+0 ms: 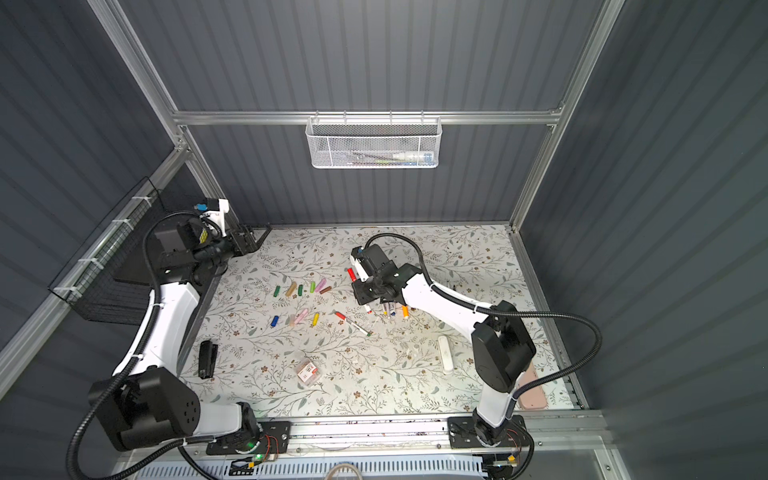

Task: Open the pen caps
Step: 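Lift the red marker toward the left gripper while the left reaches for its cap, then close the left gripper on the red cap while the right holds the marker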

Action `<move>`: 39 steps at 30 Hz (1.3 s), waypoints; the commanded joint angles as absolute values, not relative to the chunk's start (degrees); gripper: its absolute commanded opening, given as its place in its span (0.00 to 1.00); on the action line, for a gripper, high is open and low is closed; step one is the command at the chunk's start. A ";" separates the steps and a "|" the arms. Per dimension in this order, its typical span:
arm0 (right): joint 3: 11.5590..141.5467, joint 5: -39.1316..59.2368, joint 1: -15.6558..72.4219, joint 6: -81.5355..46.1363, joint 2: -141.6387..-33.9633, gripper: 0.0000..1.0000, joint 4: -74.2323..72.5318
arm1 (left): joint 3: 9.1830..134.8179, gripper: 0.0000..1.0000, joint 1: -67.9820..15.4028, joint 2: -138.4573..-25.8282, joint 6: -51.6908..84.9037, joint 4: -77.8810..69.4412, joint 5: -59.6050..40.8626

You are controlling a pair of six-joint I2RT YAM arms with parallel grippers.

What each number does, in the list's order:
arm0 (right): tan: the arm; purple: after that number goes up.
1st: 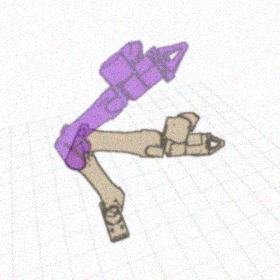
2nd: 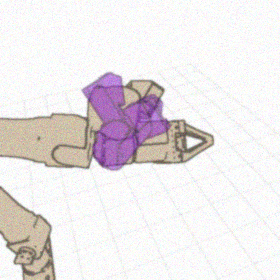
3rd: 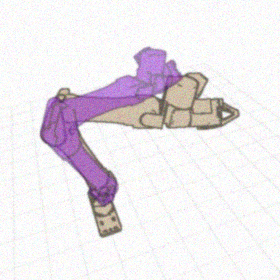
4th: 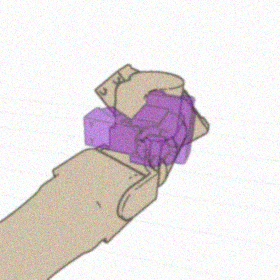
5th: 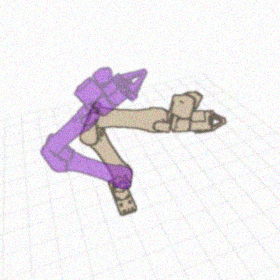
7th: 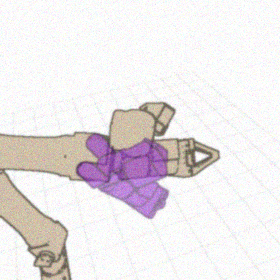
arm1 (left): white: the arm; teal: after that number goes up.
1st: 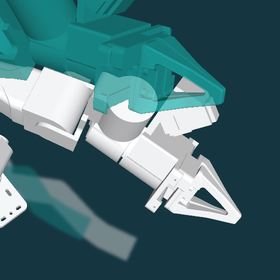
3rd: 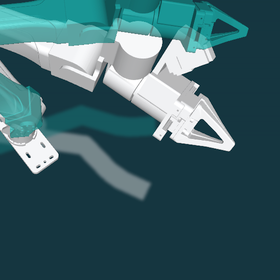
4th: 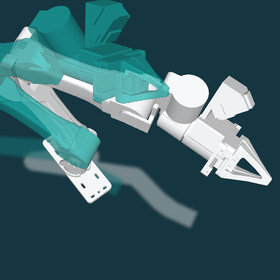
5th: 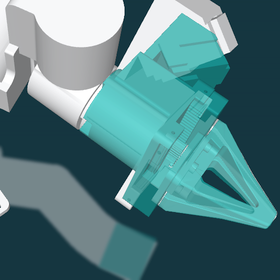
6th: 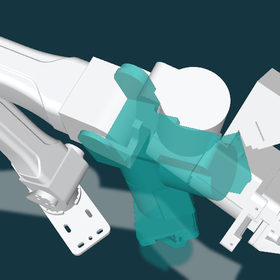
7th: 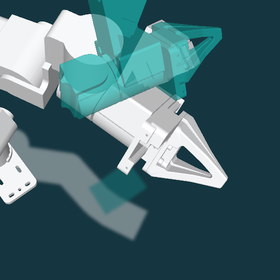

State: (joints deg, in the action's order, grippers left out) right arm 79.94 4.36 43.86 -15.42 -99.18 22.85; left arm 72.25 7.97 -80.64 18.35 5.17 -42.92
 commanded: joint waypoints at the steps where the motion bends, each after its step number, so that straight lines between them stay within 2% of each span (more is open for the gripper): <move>1: 76.55 6.57 43.70 -19.24 -95.53 0.00 15.19 | 72.14 0.93 3.44 -84.06 23.61 -1.12 -46.91; 8: 65.74 10.85 43.61 -25.76 -89.18 0.00 -0.74 | 70.36 0.93 -5.17 -89.40 22.95 -4.31 -51.77; 11: 61.55 11.67 43.59 -29.05 -88.05 0.00 -7.81 | 65.83 0.92 -8.85 -90.16 25.54 -12.61 -55.36; 14: 59.25 13.91 43.68 -31.40 -87.57 0.00 -12.26 | 62.58 0.84 -11.68 -90.24 23.73 -15.34 -57.02; 17: 56.42 14.98 43.81 -33.92 -87.53 0.00 -18.22 | 61.34 0.82 -14.07 -90.59 21.85 -15.20 -57.77; 22: 56.30 16.26 44.05 -35.38 -88.64 0.00 -21.23 | 61.52 0.72 -16.64 -91.15 21.95 -15.57 -59.04; 28: 57.73 16.60 44.12 -35.07 -89.34 0.00 -20.13 | 62.93 0.51 -17.05 -90.88 19.39 -11.21 -57.65; 32: 57.82 15.85 44.13 -34.44 -89.91 0.00 -19.80 | 62.54 0.40 -17.05 -91.05 20.78 -13.38 -57.63; 39: 58.26 16.26 44.15 -33.74 -90.09 0.00 -18.81 | 62.17 0.31 -17.05 -90.85 20.61 -13.43 -57.30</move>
